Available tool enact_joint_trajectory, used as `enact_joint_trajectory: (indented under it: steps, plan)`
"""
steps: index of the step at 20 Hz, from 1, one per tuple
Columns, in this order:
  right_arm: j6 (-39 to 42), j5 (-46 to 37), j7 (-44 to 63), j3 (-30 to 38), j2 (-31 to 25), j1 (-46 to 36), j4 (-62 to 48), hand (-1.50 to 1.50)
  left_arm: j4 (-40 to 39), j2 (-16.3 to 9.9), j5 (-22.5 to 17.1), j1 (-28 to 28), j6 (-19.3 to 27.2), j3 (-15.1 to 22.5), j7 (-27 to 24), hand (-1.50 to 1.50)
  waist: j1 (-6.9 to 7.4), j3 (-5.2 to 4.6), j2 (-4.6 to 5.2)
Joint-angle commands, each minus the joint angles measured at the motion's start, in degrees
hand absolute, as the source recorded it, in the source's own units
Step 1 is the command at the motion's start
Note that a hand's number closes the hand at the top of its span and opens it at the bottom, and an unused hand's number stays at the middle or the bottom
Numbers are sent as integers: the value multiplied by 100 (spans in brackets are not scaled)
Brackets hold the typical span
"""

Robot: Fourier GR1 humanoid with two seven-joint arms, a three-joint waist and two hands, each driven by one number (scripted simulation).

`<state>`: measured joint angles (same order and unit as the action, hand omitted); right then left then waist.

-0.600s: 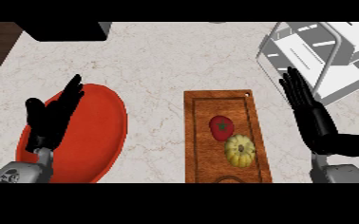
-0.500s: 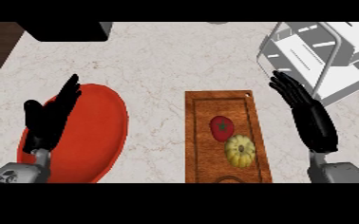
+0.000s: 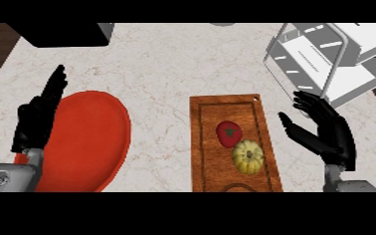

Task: Pick the tomato from the cutting board and place it in the tiered basket

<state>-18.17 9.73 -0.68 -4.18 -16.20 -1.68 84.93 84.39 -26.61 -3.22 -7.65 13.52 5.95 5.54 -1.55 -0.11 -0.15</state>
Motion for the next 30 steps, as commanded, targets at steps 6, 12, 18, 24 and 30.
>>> enact_joint_trajectory:
  steps: [6,12,18,24,30]
  plan:
    - [-350,-1253,2503,-683,-1054,446,2097,-150,-121,50,127,-76,-122,-96,-149,0,103,-5,0]
    - [1461,-1000,3909,-1054,-2426,-194,2405,-150,-164,240,383,-247,76,113,-102,0,188,-12,23]
    - [2022,-801,6026,-1395,-2283,-1572,2722,-150,299,280,383,31,-22,150,54,0,263,3,1]
    - [2097,-1173,6823,-1770,-1350,-2636,1589,-150,-172,336,379,-59,-199,-116,-299,0,245,6,21]
    - [2297,-1129,7157,-2056,-982,-2778,1024,-150,-247,369,407,-163,-229,-219,-229,0,210,5,19]
